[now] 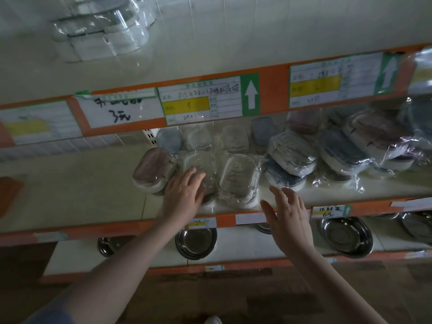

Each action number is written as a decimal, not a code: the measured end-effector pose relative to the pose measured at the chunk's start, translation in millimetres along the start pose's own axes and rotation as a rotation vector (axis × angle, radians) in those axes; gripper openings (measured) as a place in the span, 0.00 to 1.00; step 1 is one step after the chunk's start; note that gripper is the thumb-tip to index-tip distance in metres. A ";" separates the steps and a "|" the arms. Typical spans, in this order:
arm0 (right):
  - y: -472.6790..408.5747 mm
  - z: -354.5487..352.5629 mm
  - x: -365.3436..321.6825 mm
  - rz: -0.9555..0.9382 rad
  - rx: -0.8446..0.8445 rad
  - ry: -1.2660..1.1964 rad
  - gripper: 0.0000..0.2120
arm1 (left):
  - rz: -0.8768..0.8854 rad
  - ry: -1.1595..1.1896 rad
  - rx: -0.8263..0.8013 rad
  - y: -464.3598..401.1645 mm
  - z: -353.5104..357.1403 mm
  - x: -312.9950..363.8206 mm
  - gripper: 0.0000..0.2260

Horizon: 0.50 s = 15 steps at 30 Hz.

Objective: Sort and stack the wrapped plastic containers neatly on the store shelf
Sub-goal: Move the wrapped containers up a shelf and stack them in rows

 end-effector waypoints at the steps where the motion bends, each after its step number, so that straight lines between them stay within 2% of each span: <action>1: -2.4 2.6 -2.2 0.001 -0.003 -0.004 0.22 | 0.015 -0.008 0.015 3.0 -4.6 -0.3 0.15; 4: -9.6 10.4 -9.9 0.016 -0.011 -0.016 0.23 | -0.010 -0.014 0.073 6.5 -17.3 -4.0 0.13; 7: -19.3 19.3 -17.7 0.037 -0.022 -0.028 0.24 | -0.144 0.007 0.084 -1.0 -22.6 -7.4 0.13; 10: -30.5 27.6 -24.6 0.061 -0.045 -0.044 0.26 | -0.372 0.002 -0.064 -13.8 -12.0 -14.2 0.21; 15: -42.5 39.8 -26.9 0.146 -0.105 -0.111 0.29 | -0.550 -0.001 -0.234 -24.2 5.0 -18.0 0.34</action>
Point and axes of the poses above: each hand's wrist, its own y-axis away from the middle knuckle, its own z-axis out of the palm, x = y × z, the point moved 9 cm from there along -y, towards the middle knuckle, and after that the axes turned 7 degrees about x, right-handed, at the moved point
